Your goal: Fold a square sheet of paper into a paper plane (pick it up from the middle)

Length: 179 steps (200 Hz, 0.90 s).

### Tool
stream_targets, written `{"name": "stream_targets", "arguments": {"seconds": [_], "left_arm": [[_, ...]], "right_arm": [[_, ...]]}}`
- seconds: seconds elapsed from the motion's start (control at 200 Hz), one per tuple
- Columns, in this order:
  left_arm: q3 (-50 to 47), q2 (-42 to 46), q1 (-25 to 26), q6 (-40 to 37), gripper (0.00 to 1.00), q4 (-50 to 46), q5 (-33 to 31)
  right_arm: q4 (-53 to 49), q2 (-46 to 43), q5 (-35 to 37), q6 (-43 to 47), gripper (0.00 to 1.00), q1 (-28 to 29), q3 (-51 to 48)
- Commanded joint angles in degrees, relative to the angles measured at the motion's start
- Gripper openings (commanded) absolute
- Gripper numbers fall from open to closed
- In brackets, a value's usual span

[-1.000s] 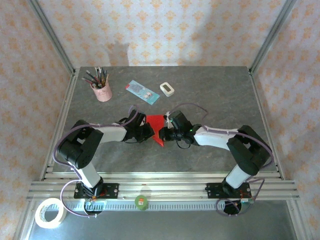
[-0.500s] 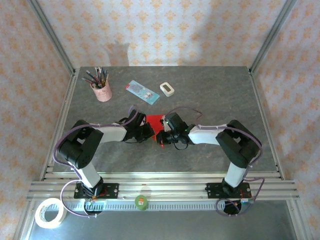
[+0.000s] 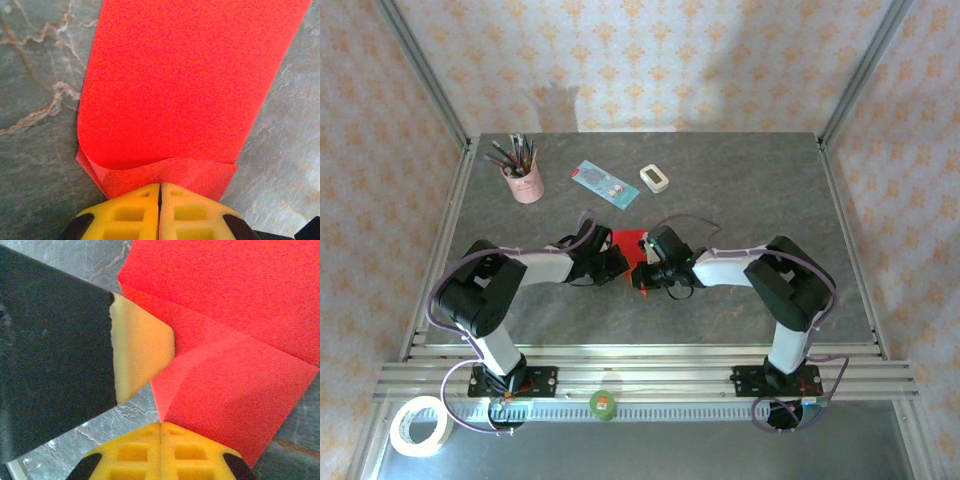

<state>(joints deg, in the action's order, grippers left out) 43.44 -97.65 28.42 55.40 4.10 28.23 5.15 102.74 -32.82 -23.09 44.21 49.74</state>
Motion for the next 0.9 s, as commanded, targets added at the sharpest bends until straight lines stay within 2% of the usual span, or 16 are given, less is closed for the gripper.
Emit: {"name": "stream_targets", "arguments": {"seconds": [0.0,0.22,0.385,0.891], "left_arm": [[1.2,-1.1,0.3,-1.2,0.09,-2.5,-1.1],[2.3,0.0,0.4,-2.1,0.1,-1.1,0.2],[4.2,-0.3,0.2,-4.8,0.1,-4.0,-1.6],[4.8,-5.3,0.0,-5.9,0.09,-7.4,-4.3]], "right_arm": [[-1.5,1.1,1.1,1.0,0.06,0.4,0.3],[-2.4,1.5,2.0,0.9,0.06,0.3,-0.2],[-2.7,1.6,2.3,0.9,0.06,0.4,-0.4],[-3.5,0.3,2.3,0.9,0.06,0.4,-2.0]]}}
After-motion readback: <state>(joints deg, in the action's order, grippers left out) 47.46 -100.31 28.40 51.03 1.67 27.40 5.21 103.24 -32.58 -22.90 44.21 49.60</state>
